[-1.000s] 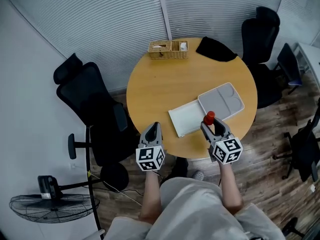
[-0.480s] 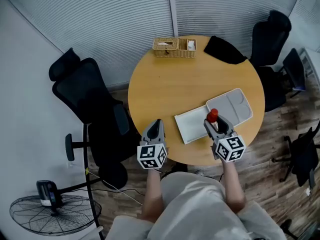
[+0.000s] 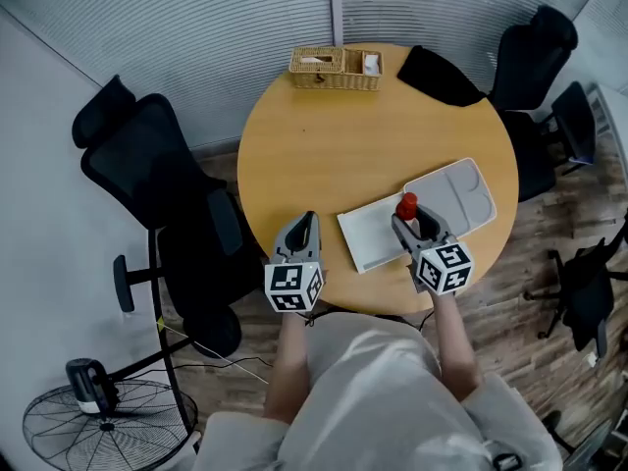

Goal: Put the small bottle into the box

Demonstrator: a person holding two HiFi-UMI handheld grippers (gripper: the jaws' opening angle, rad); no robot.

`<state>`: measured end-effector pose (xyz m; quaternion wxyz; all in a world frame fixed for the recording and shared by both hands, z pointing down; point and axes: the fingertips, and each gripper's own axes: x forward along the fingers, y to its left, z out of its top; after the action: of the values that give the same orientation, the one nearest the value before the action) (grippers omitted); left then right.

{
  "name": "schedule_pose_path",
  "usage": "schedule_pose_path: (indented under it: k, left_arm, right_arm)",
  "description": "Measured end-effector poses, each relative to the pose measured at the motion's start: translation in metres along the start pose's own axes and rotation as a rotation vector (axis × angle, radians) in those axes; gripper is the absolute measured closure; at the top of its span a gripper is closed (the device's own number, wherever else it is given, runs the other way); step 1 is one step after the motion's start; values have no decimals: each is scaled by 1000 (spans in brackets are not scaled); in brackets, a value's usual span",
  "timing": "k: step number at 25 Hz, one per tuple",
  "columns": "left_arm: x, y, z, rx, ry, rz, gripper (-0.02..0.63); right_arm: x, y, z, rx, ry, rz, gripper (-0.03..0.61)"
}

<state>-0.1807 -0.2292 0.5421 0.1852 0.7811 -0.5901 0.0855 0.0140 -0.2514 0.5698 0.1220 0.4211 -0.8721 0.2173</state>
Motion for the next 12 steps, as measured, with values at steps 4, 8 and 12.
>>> schedule_pose_path:
  k: [4, 8, 12]
  left_arm:
    - [14, -10, -10, 14, 23, -47, 584]
    - [21, -11, -19, 4, 41, -67, 584]
    - [24, -9, -26, 24, 62, -62, 584]
  right_arm:
    - [8, -5, -17, -44, 61, 14, 368]
    - [16, -10, -32, -79, 128, 9, 368]
    - [20, -12, -46, -139, 191, -1, 368]
